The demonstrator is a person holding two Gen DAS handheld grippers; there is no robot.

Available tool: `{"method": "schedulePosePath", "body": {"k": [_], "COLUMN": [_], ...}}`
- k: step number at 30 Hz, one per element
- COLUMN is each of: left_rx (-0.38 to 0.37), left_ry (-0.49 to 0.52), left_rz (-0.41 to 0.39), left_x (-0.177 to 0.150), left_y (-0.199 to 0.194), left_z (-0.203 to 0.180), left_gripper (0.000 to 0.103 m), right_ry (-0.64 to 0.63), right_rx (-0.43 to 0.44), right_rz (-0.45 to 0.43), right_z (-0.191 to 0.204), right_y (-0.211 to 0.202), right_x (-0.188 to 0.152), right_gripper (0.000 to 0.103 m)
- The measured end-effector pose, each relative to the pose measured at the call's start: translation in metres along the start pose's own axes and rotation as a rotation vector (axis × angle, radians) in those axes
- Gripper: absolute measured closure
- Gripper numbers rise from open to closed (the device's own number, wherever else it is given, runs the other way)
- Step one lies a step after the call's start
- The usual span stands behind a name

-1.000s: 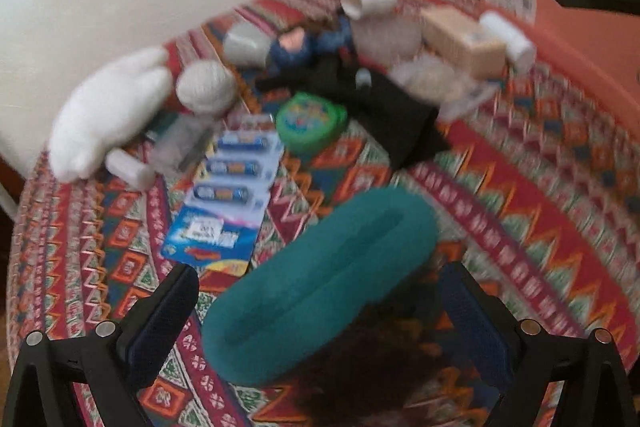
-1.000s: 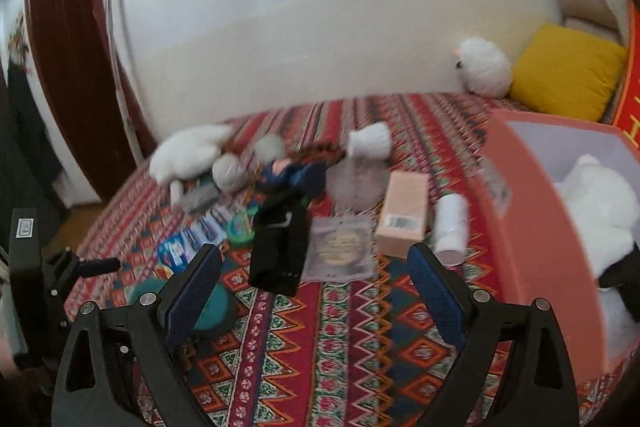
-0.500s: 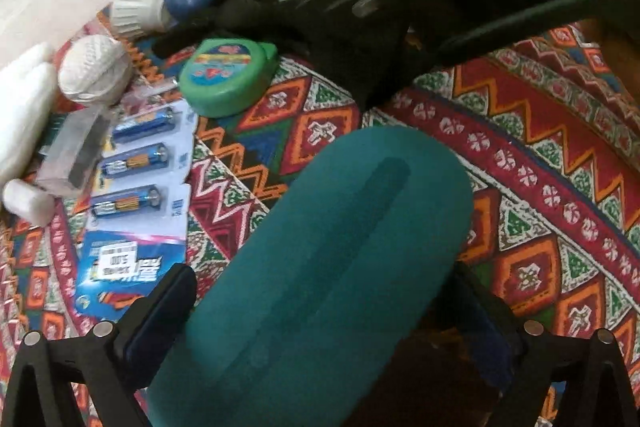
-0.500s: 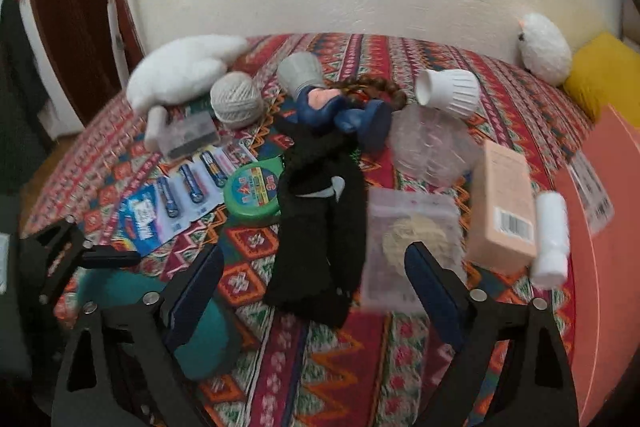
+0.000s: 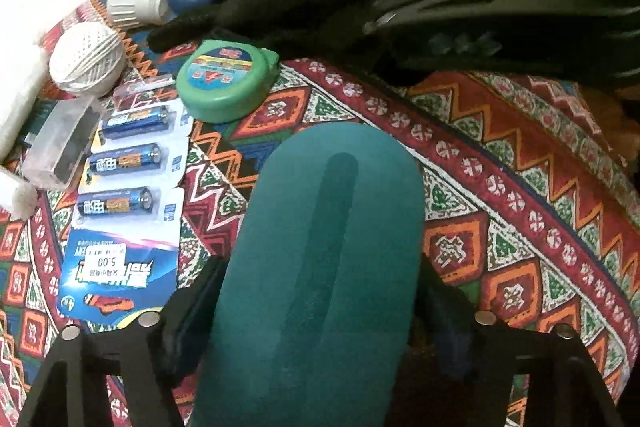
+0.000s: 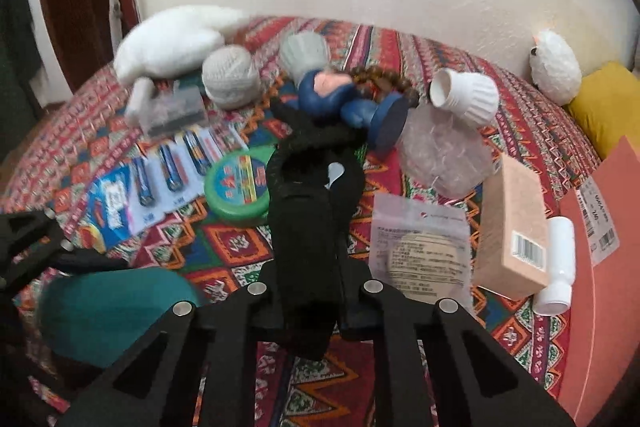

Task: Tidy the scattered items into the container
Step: 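Grasp the teal foam pad with left tool while right tool grasps the black glove, then carry teal pad and black glove into the pink box and release both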

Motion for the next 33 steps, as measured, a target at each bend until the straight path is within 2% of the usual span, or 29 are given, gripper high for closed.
{"method": "schedulePosePath", "body": {"k": [5, 13, 20, 27, 33], "left_rx": [0.004, 0.036, 0.01, -0.02, -0.02], "left_ry": [-0.08, -0.178, -0.208, -0.217, -0.183], "left_rz": [-0.013, -0.111, -0.199, -0.313, -0.355], "left_x": [0.002, 0.011, 0.018, 0.026, 0.041], "left_y": [-0.008, -0.048, -0.076, -0.115, -0.134], "left_z": [0.004, 0.004, 0.016, -0.005, -0.032], "left_gripper": [0.032, 0.034, 0.034, 0.034, 0.034], "right_ry": [0.027, 0.02, -0.011, 0.001, 0.029], "right_rx": [0.01, 0.012, -0.003, -0.036, -0.066], "right_rz": [-0.055, -0.138, -0.246, -0.34, -0.396], "right_z": [-0.005, -0.004, 0.001, -0.011, -0.026], "right_y": [-0.03, -0.084, -0.142, -0.193, -0.224], "right_x": [0.003, -0.002, -0.013, -0.025, -0.036], "right_gripper": [0.089, 0.09, 0.09, 0.09, 0.09]}}
Point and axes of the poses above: each gripper's, at about its wrist camera, not at the fingertips, and y roughly the way its jaws point, z to its left, x to its top, the point moved 1 cm from there along y, roughly the way its jaws point, and after that the axes turned 8 degrees about -y, right-handed, at the moved point
